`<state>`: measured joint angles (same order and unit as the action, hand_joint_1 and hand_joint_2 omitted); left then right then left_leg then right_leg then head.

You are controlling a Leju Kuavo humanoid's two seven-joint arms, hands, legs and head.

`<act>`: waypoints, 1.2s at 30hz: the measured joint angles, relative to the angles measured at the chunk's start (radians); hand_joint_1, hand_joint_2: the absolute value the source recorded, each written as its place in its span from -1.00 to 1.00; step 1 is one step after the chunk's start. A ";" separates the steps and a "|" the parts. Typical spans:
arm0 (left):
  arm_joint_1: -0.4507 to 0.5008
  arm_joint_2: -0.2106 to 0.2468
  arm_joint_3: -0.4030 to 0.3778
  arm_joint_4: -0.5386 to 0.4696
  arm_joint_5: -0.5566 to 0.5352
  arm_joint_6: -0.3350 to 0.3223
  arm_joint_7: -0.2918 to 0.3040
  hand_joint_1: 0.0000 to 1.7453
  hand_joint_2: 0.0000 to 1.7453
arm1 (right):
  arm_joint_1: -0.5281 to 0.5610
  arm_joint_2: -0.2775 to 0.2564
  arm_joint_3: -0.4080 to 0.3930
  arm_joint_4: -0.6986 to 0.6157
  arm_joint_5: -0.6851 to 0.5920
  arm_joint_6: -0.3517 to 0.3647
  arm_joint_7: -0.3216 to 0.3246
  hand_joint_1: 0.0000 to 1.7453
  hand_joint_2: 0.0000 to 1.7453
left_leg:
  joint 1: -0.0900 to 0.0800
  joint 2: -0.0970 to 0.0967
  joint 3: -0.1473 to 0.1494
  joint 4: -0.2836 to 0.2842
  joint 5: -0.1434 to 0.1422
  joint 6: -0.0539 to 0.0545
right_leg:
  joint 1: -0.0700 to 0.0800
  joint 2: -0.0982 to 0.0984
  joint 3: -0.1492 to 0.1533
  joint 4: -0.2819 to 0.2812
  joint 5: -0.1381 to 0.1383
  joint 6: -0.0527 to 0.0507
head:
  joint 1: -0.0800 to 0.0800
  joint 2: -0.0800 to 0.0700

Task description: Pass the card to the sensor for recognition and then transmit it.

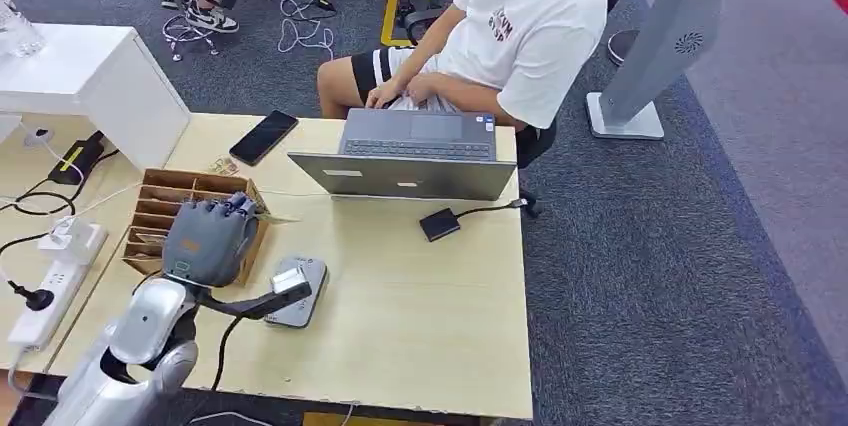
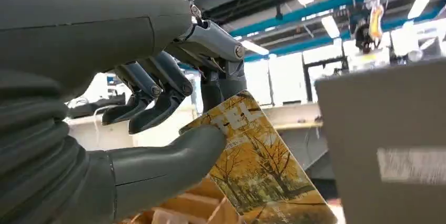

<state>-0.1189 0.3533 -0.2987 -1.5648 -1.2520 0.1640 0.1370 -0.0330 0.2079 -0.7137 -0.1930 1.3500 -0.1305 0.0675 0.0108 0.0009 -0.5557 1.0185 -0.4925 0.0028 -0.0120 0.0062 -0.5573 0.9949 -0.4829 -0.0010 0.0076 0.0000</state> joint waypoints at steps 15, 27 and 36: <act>0.121 0.033 -0.024 0.037 -0.052 -0.035 0.017 1.00 1.00 | 0.000 0.003 0.000 0.000 0.000 -0.008 0.002 -1.00 -1.00 | 0.000 0.000 0.000 0.000 0.000 0.000 | 0.000 0.000 0.000 0.000 0.000 0.000 | 0.000 0.000; 0.123 0.026 -0.056 0.080 -0.093 -0.049 0.019 1.00 1.00 | 0.000 0.005 0.000 0.000 0.015 -0.013 0.001 -1.00 -1.00 | 0.000 0.000 0.000 0.000 0.000 0.000 | 0.000 0.000 0.000 0.000 0.000 0.000 | 0.000 0.000; 0.109 0.010 -0.081 0.111 -0.097 -0.049 0.020 1.00 1.00 | 0.000 0.006 0.000 0.000 0.016 -0.009 -0.002 -1.00 -1.00 | 0.000 0.000 0.000 0.000 0.000 0.000 | 0.000 0.000 0.000 0.000 0.000 0.000 | 0.000 0.000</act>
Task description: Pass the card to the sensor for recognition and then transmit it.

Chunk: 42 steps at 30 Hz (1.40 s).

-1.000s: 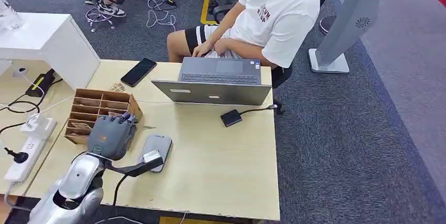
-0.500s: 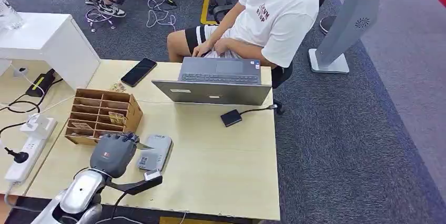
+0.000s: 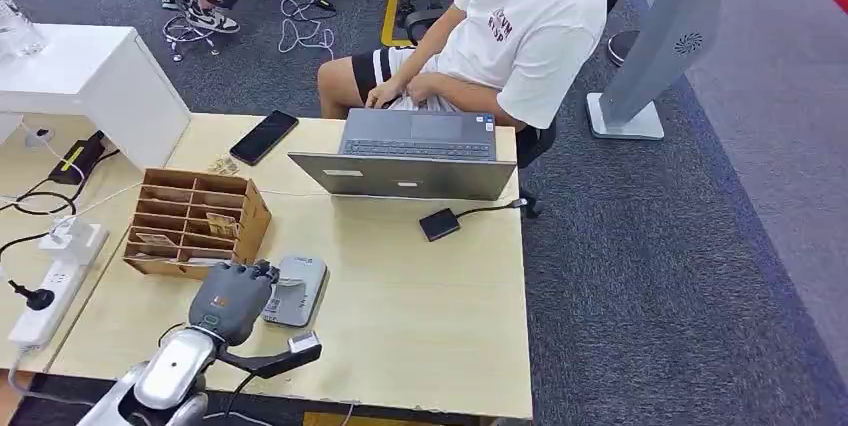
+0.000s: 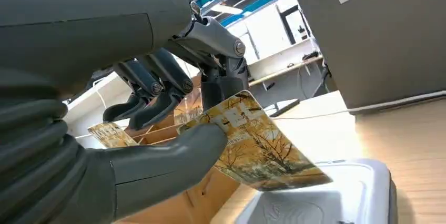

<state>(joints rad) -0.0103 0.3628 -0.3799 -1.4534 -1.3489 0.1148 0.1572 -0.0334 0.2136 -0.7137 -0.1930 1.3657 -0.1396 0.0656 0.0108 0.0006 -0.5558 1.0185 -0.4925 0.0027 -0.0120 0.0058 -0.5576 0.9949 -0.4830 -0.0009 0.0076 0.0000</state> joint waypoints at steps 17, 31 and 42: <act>-0.071 -0.043 0.010 -0.032 0.015 0.318 -0.013 1.00 1.00 | 0.000 0.001 0.000 0.000 0.006 0.015 -0.016 -1.00 -1.00 | 0.000 -0.001 0.000 0.000 0.000 0.000 | 0.000 -0.001 0.000 0.000 0.000 0.000 | 0.000 0.000; -0.493 -0.002 0.165 0.096 0.000 0.332 -0.035 1.00 1.00 | -0.008 -0.002 0.017 0.000 0.034 0.043 -0.039 -1.00 -1.00 | 0.001 0.000 0.000 0.000 0.004 -0.002 | 0.001 0.000 0.000 0.001 0.003 -0.002 | 0.000 0.000; -0.668 0.017 0.168 0.332 0.002 0.330 -0.023 1.00 1.00 | -0.012 -0.004 0.018 0.000 0.032 0.054 -0.032 -1.00 -1.00 | 0.001 -0.001 -0.001 0.000 0.004 -0.002 | 0.001 0.000 -0.001 0.001 0.003 -0.002 | 0.000 0.000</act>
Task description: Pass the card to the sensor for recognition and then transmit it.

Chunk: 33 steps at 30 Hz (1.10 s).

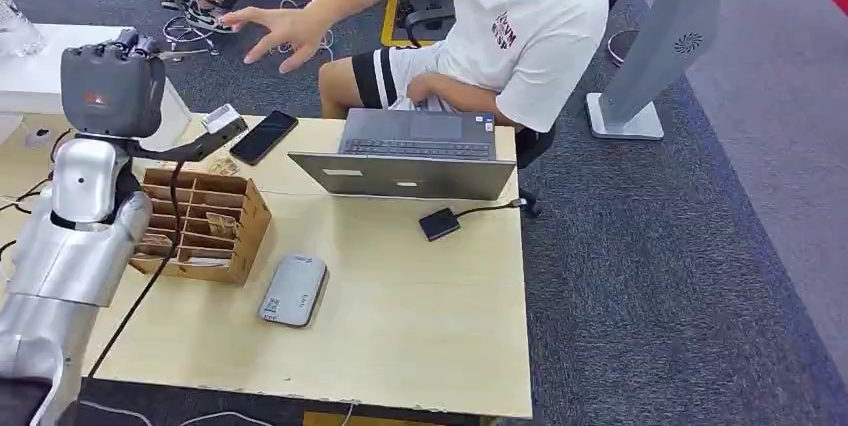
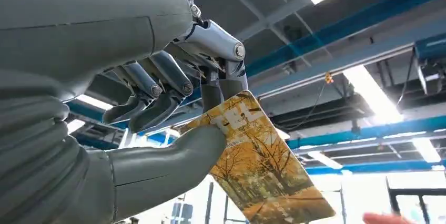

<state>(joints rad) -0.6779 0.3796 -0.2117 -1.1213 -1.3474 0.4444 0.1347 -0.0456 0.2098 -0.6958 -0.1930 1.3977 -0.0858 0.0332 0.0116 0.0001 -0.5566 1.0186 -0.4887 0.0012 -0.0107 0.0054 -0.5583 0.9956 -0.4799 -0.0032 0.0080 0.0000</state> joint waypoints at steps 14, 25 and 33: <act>-0.022 0.000 0.000 0.095 0.016 0.019 -0.001 1.00 1.00 | 0.000 -0.001 0.000 0.000 0.000 -0.003 -0.003 -1.00 -1.00 | 0.000 0.000 0.000 0.000 0.000 0.000 | 0.000 0.000 0.000 0.000 0.000 0.000 | -0.001 0.000; -0.010 -0.002 0.000 0.105 0.025 0.034 -0.003 -1.00 1.00 | 0.000 -0.001 0.000 0.000 -0.006 -0.006 -0.002 -1.00 -1.00 | 0.000 0.000 0.000 0.000 0.000 0.000 | 0.000 0.001 -0.001 0.000 0.000 0.000 | 0.000 0.000; 0.148 -0.003 0.000 -0.069 0.059 0.055 -0.030 -1.00 1.00 | 0.002 -0.001 0.000 0.001 -0.031 -0.010 0.006 -1.00 -1.00 | 0.000 0.001 -0.001 0.000 0.000 0.000 | 0.000 0.001 -0.001 0.000 0.000 0.000 | 0.000 0.000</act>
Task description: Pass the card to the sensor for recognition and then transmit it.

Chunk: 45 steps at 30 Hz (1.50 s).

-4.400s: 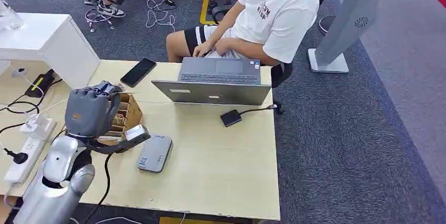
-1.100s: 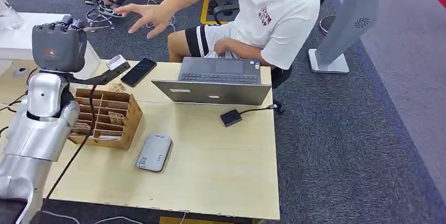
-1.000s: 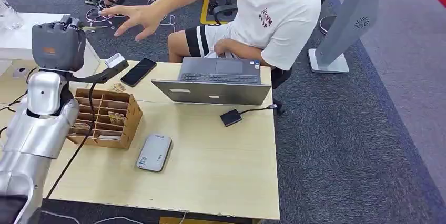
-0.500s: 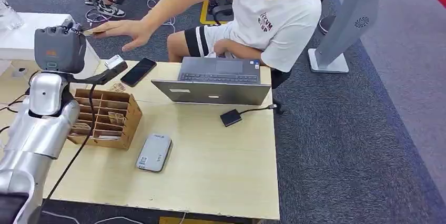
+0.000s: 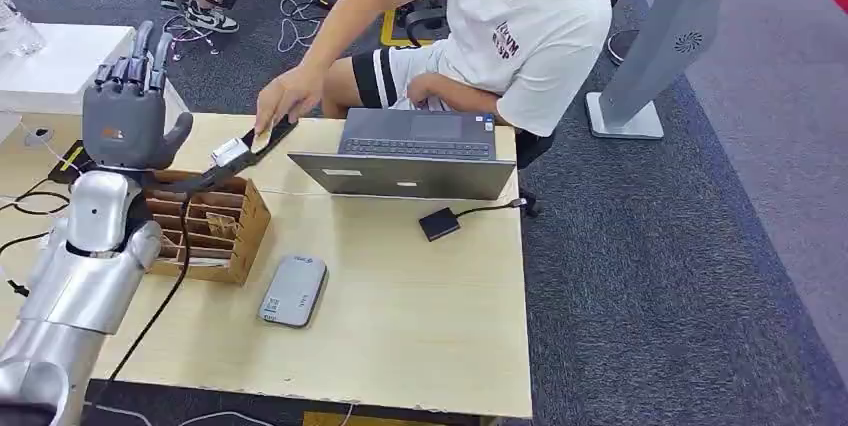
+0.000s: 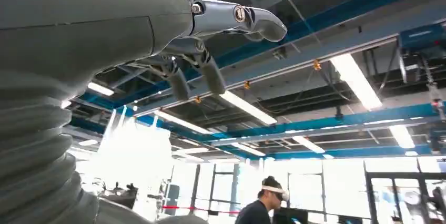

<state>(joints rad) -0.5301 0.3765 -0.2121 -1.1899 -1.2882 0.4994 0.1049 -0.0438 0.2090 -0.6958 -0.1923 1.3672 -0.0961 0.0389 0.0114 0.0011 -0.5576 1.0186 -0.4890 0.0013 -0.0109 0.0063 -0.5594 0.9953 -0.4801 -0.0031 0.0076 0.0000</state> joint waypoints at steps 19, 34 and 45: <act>0.722 0.120 0.011 -0.557 0.013 -0.195 0.069 -1.00 1.00 | 0.022 0.003 -0.026 0.000 -0.059 -0.045 0.020 -1.00 -1.00 | 0.000 0.001 -0.003 0.000 -0.004 0.000 | 0.000 0.001 -0.003 0.000 -0.005 0.002 | 0.000 0.000; 0.779 0.137 0.137 -0.521 0.100 -0.330 0.088 -1.00 1.00 | 0.020 0.007 -0.028 0.000 -0.053 -0.048 0.010 -1.00 -1.00 | 0.000 0.000 -0.002 0.000 -0.003 0.000 | 0.000 -0.001 -0.001 0.000 -0.003 0.000 | 0.000 0.000; 0.770 0.127 0.159 -0.504 0.100 -0.336 0.086 -1.00 1.00 | 0.019 0.008 -0.028 0.000 -0.046 -0.048 0.013 -1.00 -1.00 | 0.000 0.000 -0.002 0.000 -0.003 0.000 | 0.000 -0.001 -0.002 0.000 -0.003 0.000 | 0.000 0.000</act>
<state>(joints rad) 0.2401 0.5036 -0.0527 -1.6935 -1.1879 0.1633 0.1911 -0.0244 0.2174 -0.7240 -0.1926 1.3214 -0.1438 0.0522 0.0116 0.0009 -0.5598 1.0183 -0.4918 0.0017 -0.0109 0.0056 -0.5609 0.9952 -0.4830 -0.0030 0.0076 0.0000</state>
